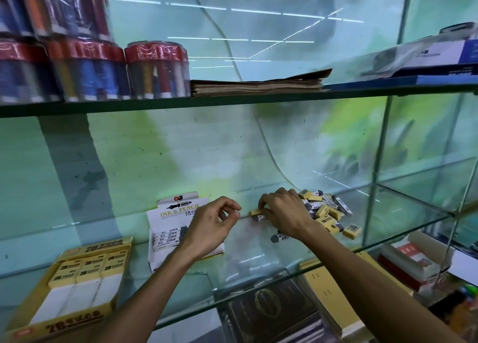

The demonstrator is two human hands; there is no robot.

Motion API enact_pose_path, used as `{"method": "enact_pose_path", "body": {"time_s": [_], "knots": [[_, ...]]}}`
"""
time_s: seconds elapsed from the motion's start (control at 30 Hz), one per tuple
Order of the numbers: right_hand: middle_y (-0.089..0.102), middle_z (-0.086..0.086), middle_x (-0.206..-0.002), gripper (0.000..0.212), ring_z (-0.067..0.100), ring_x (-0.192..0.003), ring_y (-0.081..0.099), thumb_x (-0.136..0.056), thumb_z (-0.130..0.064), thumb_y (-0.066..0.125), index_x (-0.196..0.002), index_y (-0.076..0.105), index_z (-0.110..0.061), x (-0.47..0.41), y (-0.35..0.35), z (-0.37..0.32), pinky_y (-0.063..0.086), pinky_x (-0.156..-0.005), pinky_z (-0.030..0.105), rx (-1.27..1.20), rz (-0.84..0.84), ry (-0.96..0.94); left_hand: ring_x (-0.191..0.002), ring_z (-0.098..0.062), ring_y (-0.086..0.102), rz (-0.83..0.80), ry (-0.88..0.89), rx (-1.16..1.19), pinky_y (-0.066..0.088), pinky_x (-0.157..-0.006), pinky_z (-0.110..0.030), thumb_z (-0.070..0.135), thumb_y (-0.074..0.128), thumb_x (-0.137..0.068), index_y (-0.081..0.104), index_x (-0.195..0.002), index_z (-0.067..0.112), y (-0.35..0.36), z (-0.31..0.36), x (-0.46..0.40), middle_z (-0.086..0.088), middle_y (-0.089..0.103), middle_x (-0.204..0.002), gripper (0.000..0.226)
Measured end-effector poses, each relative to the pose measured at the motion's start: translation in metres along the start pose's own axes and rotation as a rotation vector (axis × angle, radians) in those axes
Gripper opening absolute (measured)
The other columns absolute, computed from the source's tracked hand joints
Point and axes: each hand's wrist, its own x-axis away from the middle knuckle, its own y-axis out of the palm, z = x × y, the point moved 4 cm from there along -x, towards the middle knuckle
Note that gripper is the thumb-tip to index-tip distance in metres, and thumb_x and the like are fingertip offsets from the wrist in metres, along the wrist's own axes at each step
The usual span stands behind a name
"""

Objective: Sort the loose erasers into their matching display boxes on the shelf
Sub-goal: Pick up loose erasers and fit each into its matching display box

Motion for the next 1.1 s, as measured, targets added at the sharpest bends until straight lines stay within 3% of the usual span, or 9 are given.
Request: {"method": "enact_pose_path", "body": {"time_s": [0.1,0.33,0.47,0.57,0.7,0.87,0.97,1.1], "knots": [[0.069,0.003,-0.116,0.026,0.027,-0.115,0.051,-0.096,-0.031,0.049,-0.118,0.06,-0.022,-0.003,0.003,0.003,0.037,-0.096,0.04,-0.043,-0.04,0.081,-0.077,-0.004,0.056,0.008,-0.035,0.07,0.044,-0.052,-0.01,0.019,0.065,-0.092,0.069,-0.095,0.023,-0.002,-0.001,-0.001,0.004,0.067,-0.091,0.007],[0.068,0.008,-0.107,0.052,0.029,-0.111,0.051,-0.085,-0.065,0.049,-0.113,0.063,-0.022,-0.012,0.01,-0.007,0.032,-0.095,0.043,0.052,-0.111,0.223,-0.073,-0.002,0.055,0.019,-0.048,0.097,0.044,-0.057,-0.01,0.017,0.065,-0.091,0.069,-0.095,0.021,-0.005,-0.006,0.003,0.002,0.067,-0.089,0.007],[0.069,0.007,-0.106,0.041,0.029,-0.11,0.052,-0.085,-0.052,0.052,-0.109,0.061,-0.02,-0.016,0.014,-0.014,0.033,-0.093,0.042,0.019,-0.095,0.235,-0.076,-0.008,0.058,0.02,-0.05,0.077,0.044,-0.066,-0.016,0.018,0.066,-0.091,0.069,-0.093,0.025,-0.006,-0.01,0.003,0.01,0.067,-0.085,0.008],[0.067,0.0,-0.112,0.038,0.022,-0.111,0.054,-0.085,-0.046,0.063,-0.115,0.06,-0.023,-0.009,0.007,-0.012,0.038,-0.089,0.036,-0.212,-0.017,0.174,-0.076,-0.009,0.058,0.029,-0.063,0.092,0.044,-0.068,-0.017,0.019,0.066,-0.09,0.069,-0.093,0.027,-0.009,-0.012,0.001,0.011,0.067,-0.083,0.009],[0.059,-0.009,-0.113,0.041,0.006,-0.101,0.053,-0.081,-0.035,0.075,-0.118,0.056,-0.035,0.01,-0.011,-0.008,0.037,-0.07,0.017,-0.573,0.089,0.089,-0.08,-0.006,0.061,0.032,-0.105,0.111,0.046,-0.072,-0.018,0.023,0.066,-0.09,0.069,-0.095,0.028,-0.011,-0.013,-0.007,0.01,0.068,-0.088,0.008],[0.057,-0.02,-0.114,0.047,-0.003,-0.104,0.051,-0.081,-0.027,0.077,-0.122,0.056,-0.037,0.02,-0.032,-0.011,0.037,-0.075,0.011,-0.691,0.17,0.035,-0.085,-0.011,0.064,-0.042,-0.229,0.271,0.046,-0.073,-0.022,0.027,0.067,-0.091,0.066,-0.102,0.024,-0.003,-0.008,-0.015,0.002,0.074,-0.096,0.012],[0.057,-0.024,-0.113,0.046,-0.001,-0.101,0.053,-0.081,-0.027,0.077,-0.122,0.057,-0.036,0.023,-0.035,-0.017,0.042,-0.076,0.016,-0.712,0.216,-0.014,-0.078,-0.01,0.062,-0.077,-0.257,0.367,0.044,-0.07,-0.023,0.024,0.068,-0.09,0.064,-0.104,0.016,0.003,-0.003,-0.015,-0.001,0.076,-0.093,0.016],[0.06,-0.013,-0.117,0.043,0.011,-0.1,0.058,-0.08,-0.041,0.073,-0.118,0.053,-0.048,0.025,-0.032,-0.023,0.057,-0.064,0.039,-0.746,0.219,-0.054,-0.077,-0.015,0.061,-0.062,-0.265,0.429,0.045,-0.069,-0.028,0.015,0.07,-0.088,0.064,-0.102,0.011,0.005,-0.006,-0.012,-0.003,0.072,-0.084,0.016]]}}
